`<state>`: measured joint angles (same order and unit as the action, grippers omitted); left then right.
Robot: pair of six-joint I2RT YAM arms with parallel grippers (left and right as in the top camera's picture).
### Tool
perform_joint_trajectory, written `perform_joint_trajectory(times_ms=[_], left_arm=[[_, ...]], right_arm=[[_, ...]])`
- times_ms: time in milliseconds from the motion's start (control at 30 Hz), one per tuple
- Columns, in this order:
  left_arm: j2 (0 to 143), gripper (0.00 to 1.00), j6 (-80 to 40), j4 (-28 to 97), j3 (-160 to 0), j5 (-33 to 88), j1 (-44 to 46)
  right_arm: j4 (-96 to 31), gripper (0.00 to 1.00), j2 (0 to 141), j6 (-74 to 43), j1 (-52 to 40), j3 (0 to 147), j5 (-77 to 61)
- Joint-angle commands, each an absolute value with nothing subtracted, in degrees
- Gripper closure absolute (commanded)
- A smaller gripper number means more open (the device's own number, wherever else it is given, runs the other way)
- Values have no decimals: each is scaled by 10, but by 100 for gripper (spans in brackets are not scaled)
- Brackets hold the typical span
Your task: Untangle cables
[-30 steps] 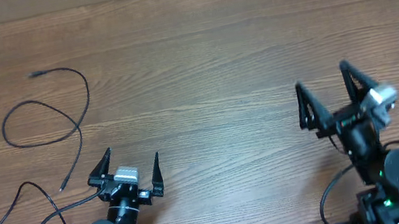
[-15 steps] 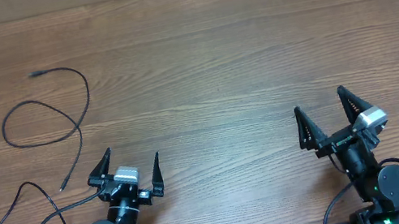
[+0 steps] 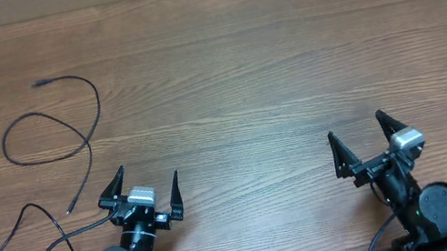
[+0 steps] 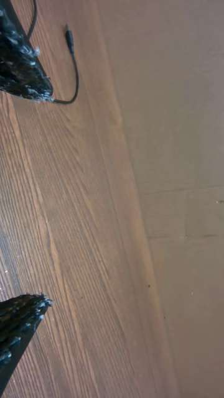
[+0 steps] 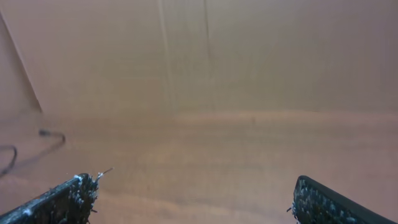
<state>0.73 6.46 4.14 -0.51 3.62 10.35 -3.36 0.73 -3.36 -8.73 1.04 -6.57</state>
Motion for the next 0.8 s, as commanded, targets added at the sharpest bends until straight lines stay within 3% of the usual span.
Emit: perform_joint_trajectory(times_ms=[0, 767], left_arm=[[3, 0, 75, 43, -3, 32, 97], [3, 0, 75, 43, -3, 32, 97]], right_arm=[[-44, 0, 2, -25, -86, 5, -57], [-49, 0, 2, -25, -70, 5, 4]])
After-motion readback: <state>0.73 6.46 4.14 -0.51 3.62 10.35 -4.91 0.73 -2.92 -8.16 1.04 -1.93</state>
